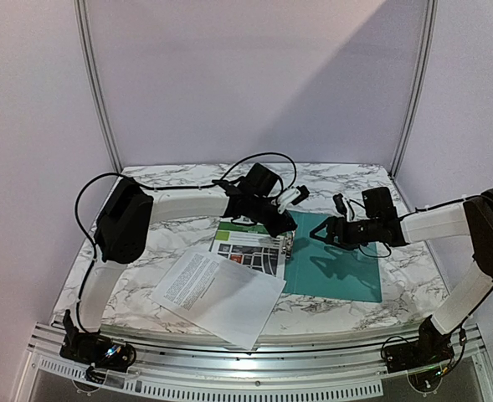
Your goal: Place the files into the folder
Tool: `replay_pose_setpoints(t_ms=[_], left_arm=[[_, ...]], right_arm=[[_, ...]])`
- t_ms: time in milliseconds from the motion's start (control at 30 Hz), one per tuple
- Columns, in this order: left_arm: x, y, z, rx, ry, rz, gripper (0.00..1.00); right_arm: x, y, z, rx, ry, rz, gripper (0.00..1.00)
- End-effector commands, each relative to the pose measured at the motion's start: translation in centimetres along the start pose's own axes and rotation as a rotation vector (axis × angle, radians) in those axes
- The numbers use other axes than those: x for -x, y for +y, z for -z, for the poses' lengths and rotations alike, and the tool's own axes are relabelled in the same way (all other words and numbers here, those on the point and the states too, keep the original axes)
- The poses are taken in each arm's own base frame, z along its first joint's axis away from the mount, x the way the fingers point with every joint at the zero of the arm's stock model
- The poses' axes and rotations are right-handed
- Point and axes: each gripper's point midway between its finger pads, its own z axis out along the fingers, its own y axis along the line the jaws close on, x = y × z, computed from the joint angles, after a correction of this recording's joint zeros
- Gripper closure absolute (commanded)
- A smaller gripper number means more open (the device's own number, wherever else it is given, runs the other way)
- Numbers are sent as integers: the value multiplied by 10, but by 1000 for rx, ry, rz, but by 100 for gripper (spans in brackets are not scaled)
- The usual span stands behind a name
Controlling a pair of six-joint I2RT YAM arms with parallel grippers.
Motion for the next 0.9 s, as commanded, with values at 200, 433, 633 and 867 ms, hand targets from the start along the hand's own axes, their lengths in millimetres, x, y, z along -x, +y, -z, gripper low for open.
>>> replay_pose_setpoints(t_ms=[200, 433, 633, 867], left_arm=[[-40, 20, -26, 35, 77, 31, 96], [-52, 27, -27, 52, 93, 51, 96], [-68, 34, -25, 69, 107, 88, 96], [-89, 38, -28, 80, 135, 130, 97]], right_arm=[[-17, -16, -7, -37, 38, -7, 20], [-22, -22, -9, -59, 49, -8, 21], [-28, -33, -10, -99, 63, -11, 22], [-28, -33, -11, -99, 68, -13, 22]])
